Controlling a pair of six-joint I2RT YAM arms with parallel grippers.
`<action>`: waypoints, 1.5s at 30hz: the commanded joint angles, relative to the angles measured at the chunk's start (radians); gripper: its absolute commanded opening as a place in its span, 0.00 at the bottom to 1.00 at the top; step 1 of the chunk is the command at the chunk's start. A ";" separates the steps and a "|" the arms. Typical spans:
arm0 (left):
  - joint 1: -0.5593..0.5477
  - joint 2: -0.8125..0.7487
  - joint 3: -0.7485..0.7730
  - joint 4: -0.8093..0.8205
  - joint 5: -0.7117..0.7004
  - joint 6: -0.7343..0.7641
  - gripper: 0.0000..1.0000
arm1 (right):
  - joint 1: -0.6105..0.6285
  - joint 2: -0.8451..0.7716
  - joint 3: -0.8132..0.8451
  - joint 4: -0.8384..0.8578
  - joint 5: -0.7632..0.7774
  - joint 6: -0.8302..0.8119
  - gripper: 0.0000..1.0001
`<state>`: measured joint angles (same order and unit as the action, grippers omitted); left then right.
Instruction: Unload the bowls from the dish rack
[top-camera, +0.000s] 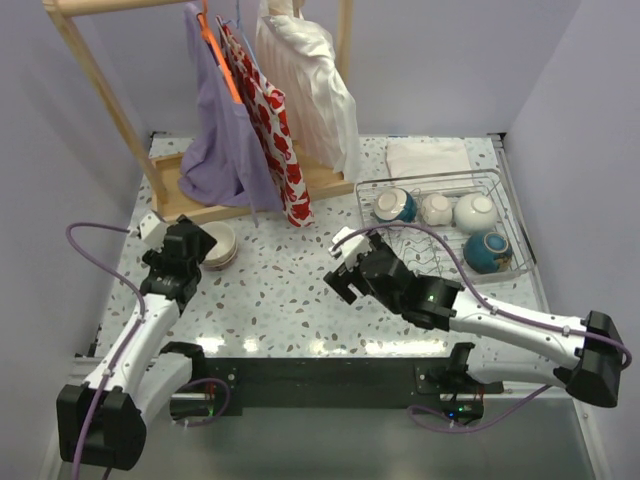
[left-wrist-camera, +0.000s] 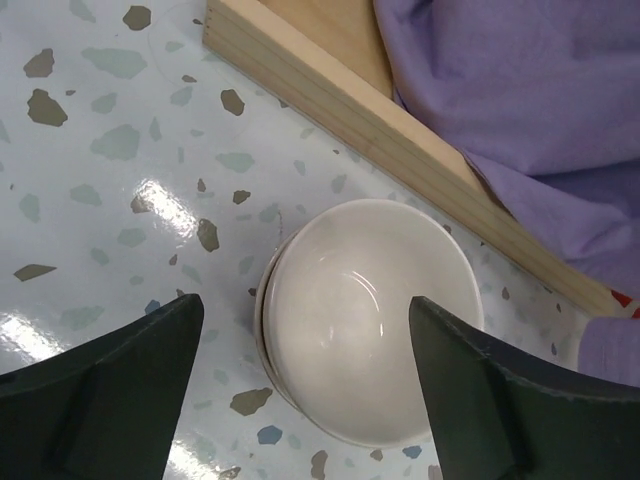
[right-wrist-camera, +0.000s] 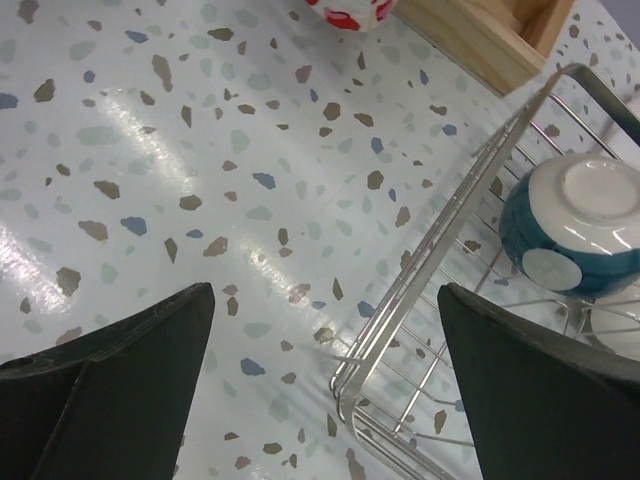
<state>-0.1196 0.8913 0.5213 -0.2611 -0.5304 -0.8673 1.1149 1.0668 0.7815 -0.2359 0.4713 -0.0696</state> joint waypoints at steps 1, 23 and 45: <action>0.005 -0.060 0.075 -0.033 0.056 0.134 0.96 | -0.096 -0.031 0.047 -0.026 -0.060 0.111 0.99; -0.083 -0.256 0.097 -0.024 0.150 0.560 1.00 | -0.835 0.110 0.190 -0.034 -0.493 0.494 0.99; -0.132 -0.262 0.074 0.019 0.176 0.571 0.99 | -1.026 0.415 0.265 0.127 -0.665 0.660 0.99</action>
<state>-0.2447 0.6285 0.6056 -0.2955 -0.3691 -0.3187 0.0982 1.4689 1.0225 -0.1505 -0.2039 0.5468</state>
